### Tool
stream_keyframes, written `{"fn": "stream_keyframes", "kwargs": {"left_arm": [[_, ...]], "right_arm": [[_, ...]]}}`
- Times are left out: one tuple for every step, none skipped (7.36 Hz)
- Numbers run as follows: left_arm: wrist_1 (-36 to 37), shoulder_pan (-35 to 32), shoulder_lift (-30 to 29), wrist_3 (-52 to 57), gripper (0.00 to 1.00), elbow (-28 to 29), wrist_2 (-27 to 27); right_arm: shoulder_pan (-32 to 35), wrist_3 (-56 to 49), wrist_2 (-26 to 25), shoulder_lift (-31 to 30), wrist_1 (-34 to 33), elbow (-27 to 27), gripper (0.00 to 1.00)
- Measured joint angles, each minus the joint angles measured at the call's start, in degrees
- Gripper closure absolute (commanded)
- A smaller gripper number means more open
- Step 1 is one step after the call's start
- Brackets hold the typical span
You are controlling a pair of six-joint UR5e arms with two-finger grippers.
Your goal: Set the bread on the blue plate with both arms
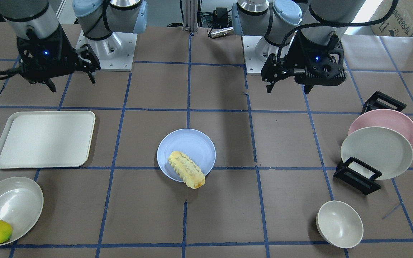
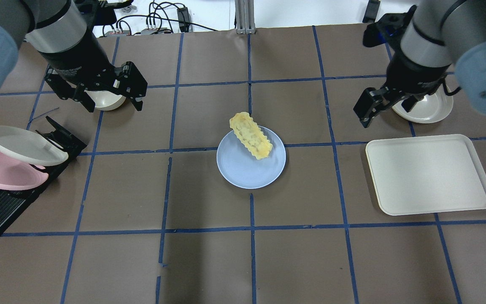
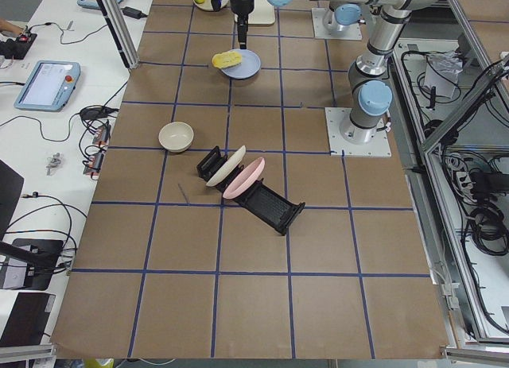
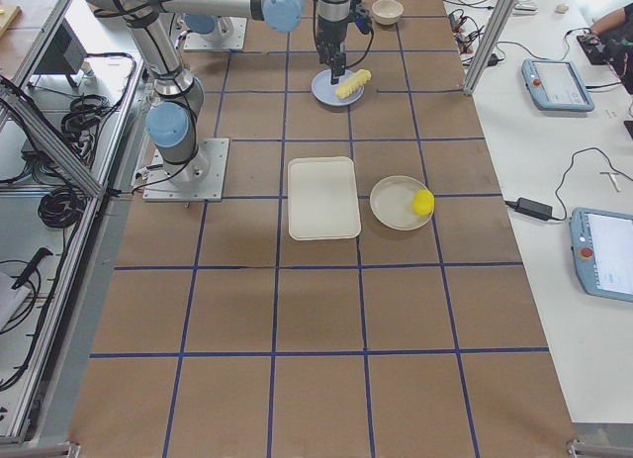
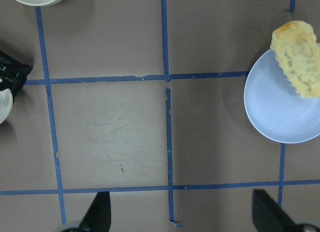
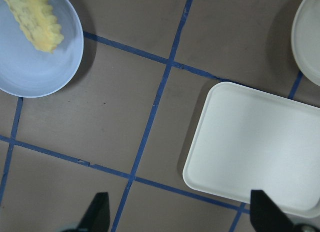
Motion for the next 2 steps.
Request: {"fn": "stream_keyframes", "kwargs": {"left_arm": [[0.71,0.01,0.00,-0.05,0.00,-0.06,-0.06],[1.02,0.02,-0.04,-0.07,0.00,-0.11,-0.09]], "right_arm": [[-0.42,0.18,0.12,0.24,3.15,-1.93,0.01],[-0.64,0.25,0.23,0.42,4.12,-2.26,0.01]]}}
